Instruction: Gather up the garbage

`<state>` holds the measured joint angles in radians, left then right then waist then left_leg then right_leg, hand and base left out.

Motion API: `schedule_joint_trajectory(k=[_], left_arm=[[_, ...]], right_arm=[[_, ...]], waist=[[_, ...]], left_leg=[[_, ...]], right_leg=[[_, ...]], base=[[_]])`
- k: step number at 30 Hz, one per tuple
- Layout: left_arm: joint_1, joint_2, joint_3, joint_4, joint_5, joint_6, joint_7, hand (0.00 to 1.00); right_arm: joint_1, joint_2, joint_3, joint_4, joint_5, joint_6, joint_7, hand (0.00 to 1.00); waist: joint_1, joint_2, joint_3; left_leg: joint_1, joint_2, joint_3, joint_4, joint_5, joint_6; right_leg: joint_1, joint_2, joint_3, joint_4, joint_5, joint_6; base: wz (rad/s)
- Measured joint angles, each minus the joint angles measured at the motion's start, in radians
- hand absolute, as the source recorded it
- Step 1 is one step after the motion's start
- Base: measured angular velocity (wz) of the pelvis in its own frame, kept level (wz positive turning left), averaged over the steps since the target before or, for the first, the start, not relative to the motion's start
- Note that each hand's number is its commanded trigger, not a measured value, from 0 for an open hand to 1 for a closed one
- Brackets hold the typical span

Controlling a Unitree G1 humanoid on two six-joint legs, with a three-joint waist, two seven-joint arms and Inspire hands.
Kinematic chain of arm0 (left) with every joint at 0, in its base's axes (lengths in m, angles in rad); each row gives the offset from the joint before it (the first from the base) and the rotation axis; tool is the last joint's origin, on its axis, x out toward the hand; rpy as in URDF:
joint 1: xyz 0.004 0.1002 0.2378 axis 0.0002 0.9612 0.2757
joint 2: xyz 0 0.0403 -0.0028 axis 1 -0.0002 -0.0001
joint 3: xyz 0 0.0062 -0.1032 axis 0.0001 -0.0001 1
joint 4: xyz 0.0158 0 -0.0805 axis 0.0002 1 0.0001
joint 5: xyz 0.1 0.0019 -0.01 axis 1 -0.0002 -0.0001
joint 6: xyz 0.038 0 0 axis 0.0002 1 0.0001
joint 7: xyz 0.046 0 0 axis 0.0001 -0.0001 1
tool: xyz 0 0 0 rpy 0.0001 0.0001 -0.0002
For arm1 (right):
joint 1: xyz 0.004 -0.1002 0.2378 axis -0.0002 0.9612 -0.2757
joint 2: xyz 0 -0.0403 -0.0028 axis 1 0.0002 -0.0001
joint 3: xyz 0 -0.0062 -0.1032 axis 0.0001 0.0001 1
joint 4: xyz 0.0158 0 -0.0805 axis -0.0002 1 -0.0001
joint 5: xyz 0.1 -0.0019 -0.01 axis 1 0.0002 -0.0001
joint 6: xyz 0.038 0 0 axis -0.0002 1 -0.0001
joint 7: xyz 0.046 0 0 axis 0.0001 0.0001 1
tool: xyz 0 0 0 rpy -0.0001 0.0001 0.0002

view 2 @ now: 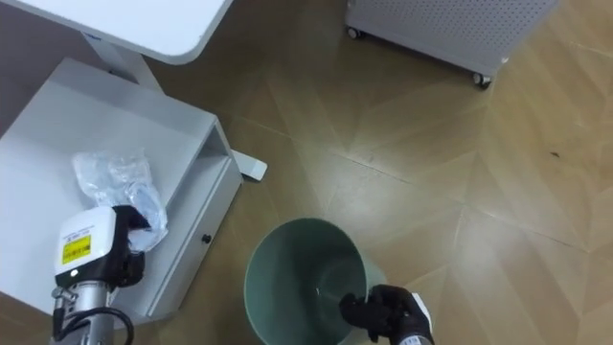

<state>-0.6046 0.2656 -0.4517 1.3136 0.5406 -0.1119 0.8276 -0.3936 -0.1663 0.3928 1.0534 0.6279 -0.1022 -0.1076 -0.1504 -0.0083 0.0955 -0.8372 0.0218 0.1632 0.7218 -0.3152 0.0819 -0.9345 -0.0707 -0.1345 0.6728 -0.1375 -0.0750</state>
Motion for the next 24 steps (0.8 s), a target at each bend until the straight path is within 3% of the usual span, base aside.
schedule_joint_trajectory(k=[13,18,24], left_arm=[[0.039,-0.029,0.004,0.000,-0.020,-0.015,0.035,1.00],[0.065,-0.075,0.005,-0.029,-0.041,-0.032,0.034,1.00],[0.102,-0.156,0.006,-0.155,-0.076,-0.114,0.018,1.00]], right_arm=[[0.011,0.008,0.010,-0.011,-0.014,0.006,-0.042,1.00],[0.016,0.018,0.009,-0.008,-0.068,-0.023,-0.058,1.00],[0.023,0.045,0.009,-0.043,-0.121,-0.053,-0.086,1.00]], waist=[[0.003,0.000,0.0001],[0.017,0.000,0.0001],[0.022,0.000,0.0000]], left_leg=[[0.027,0.001,0.002,0.001,0.003,0.001],[0.032,-0.001,0.007,0.004,0.003,0.001],[0.034,0.001,0.018,0.003,0.005,0.000]], right_leg=[[0.028,-0.001,-0.002,-0.004,0.000,0.001],[0.028,-0.002,0.005,0.001,0.000,0.001],[0.024,-0.002,0.010,0.004,0.004,-0.004]], base=[[0.00],[0.02],[-0.03]])
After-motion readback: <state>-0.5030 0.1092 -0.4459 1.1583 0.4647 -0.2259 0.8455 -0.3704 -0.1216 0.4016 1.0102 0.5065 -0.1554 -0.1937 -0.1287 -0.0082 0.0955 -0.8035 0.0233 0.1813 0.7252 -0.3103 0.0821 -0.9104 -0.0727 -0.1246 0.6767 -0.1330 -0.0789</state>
